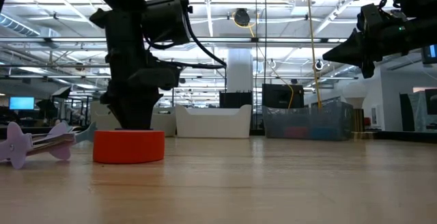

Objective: Pick and place Stapler, Stapler remover, tape
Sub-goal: Put the dark blue tape into the black bin

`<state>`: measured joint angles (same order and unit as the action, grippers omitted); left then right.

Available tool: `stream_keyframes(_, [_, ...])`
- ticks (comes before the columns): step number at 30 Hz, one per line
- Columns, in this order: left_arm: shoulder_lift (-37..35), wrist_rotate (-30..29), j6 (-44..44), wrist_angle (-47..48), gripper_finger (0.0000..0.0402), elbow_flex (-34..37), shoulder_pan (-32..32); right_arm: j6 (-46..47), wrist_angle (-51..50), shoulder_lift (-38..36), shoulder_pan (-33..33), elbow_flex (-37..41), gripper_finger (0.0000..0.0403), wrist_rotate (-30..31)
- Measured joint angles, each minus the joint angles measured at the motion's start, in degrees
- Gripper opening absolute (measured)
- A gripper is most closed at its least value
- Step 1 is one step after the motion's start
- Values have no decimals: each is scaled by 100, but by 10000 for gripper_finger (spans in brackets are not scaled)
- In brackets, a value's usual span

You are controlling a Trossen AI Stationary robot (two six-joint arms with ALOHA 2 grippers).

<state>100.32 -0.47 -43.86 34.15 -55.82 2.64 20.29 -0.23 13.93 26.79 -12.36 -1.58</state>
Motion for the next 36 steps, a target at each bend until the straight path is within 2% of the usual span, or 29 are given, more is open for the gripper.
stream_keyframes(3, [-73, -1, -4, 21, 121, 15, 0, 0, 0, 2, 0, 0, 0, 0])
stream_keyframes(9, [-160, 141, 0, 22, 35, 20, 6, 0, 1, 2, 2, 0, 0, 12])
stream_keyframes(15, [-204, 534, -20, -72, 37, 20, -19, 4, 2, 2, 2, 0, 0, 7])
stream_keyframes(20, [-619, 998, -133, -611, 43, 20, -111, 7, 120, 2, 1, 0, 0, -14])
stream_keyframes(25, [-1265, 1132, -172, -1978, 38, 20, -269, 29, 614, 2, 0, 2, 0, -404])
stream_keyframes(30, [-1723, 1660, -182, -3932, 39, 10, -550, 2, 1204, 121, -19, 1, 4, -1314])
stream_keyframes(36, [-1789, 2347, -843, -5794, 38, 10, -903, 108, 2464, 715, -405, 2, 31, -1507])
